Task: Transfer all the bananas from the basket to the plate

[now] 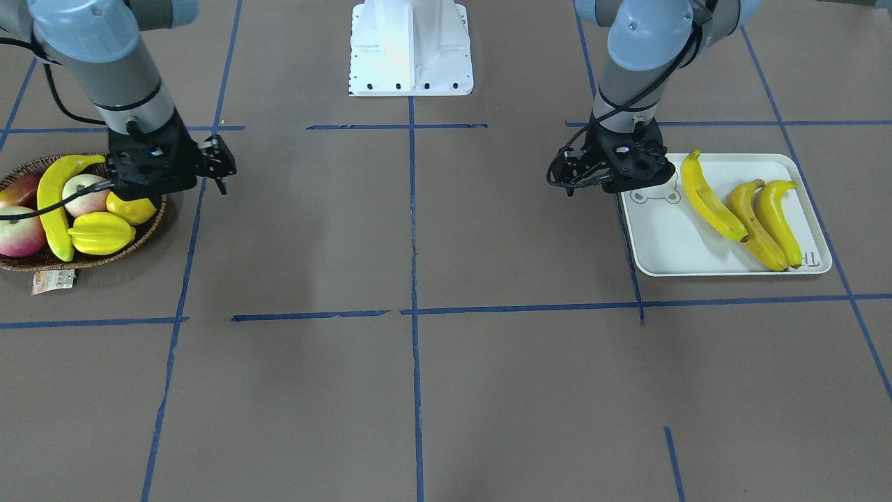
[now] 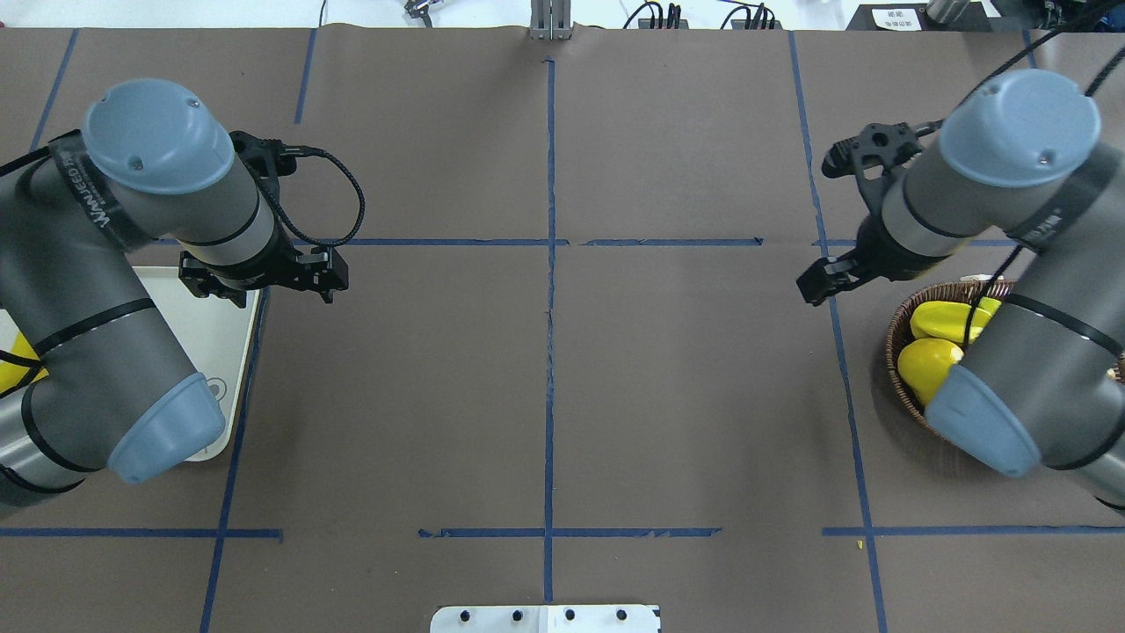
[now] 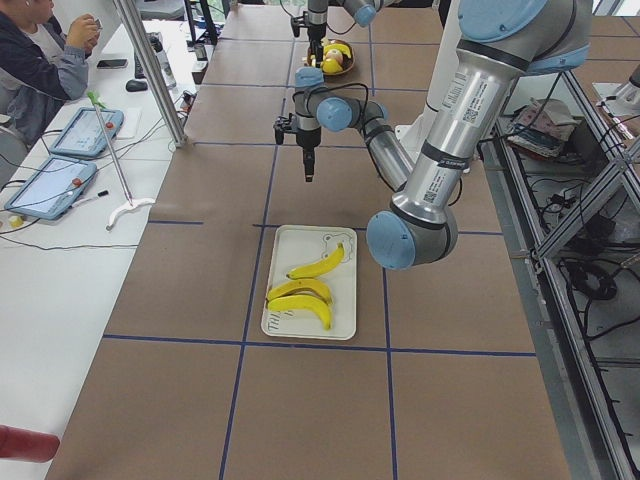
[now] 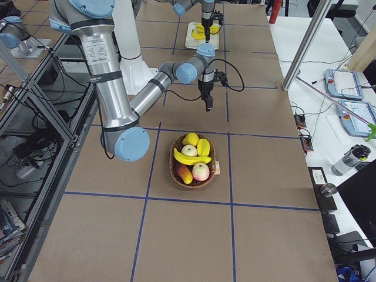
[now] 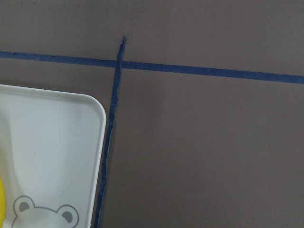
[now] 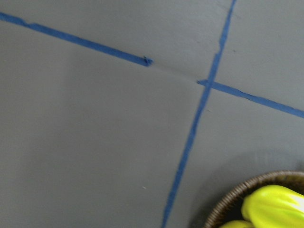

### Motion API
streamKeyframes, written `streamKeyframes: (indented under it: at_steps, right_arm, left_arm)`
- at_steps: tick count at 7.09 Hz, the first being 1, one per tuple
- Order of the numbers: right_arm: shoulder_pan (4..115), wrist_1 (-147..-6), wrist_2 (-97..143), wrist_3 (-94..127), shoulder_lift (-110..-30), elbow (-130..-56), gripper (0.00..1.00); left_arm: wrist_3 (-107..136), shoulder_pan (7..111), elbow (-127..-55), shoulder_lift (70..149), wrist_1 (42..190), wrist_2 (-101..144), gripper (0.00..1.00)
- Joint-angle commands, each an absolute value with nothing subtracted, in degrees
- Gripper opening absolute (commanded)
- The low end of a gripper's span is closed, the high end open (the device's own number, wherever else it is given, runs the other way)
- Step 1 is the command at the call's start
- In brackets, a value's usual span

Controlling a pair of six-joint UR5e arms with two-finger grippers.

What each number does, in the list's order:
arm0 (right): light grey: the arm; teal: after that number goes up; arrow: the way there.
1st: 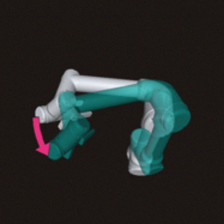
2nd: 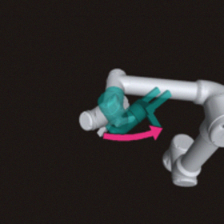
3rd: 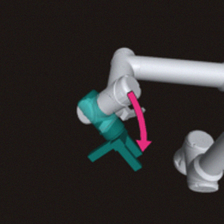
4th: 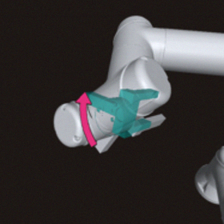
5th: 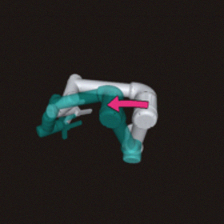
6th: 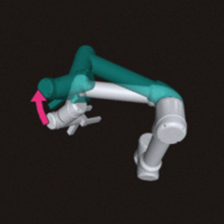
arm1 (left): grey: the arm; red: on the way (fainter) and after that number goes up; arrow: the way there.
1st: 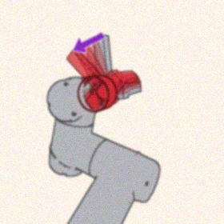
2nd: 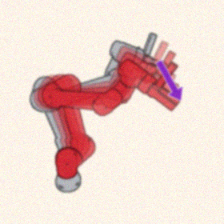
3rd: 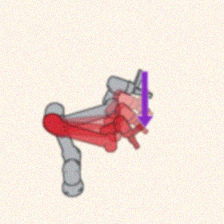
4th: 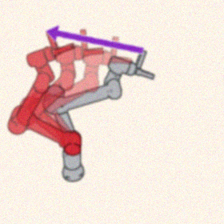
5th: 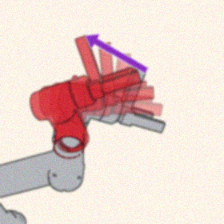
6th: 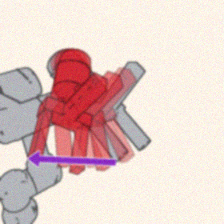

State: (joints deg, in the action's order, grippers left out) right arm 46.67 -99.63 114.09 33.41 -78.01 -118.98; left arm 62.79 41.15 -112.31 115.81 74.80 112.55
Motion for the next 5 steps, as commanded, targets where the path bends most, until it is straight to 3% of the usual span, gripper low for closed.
streamKeyframes:
  at_steps: [1,3,5]
  right_arm:
    - [49.1,-97.9,113.8,28.0,-91.5,-126.4,1.0]
    - [50.4,-80.7,113.8,29.1,-104.5,-125.4,1.0]
    - [50.3,-75.2,113.7,37.8,-105.4,-121.6,1.0]
  left_arm:
    - [63.1,39.8,-112.3,116.1,74.9,112.6,1.0]
    - [63.1,39.7,-112.4,116.1,74.9,112.6,1.0]
    - [63.2,39.5,-112.5,116.4,74.9,112.6,1.0]
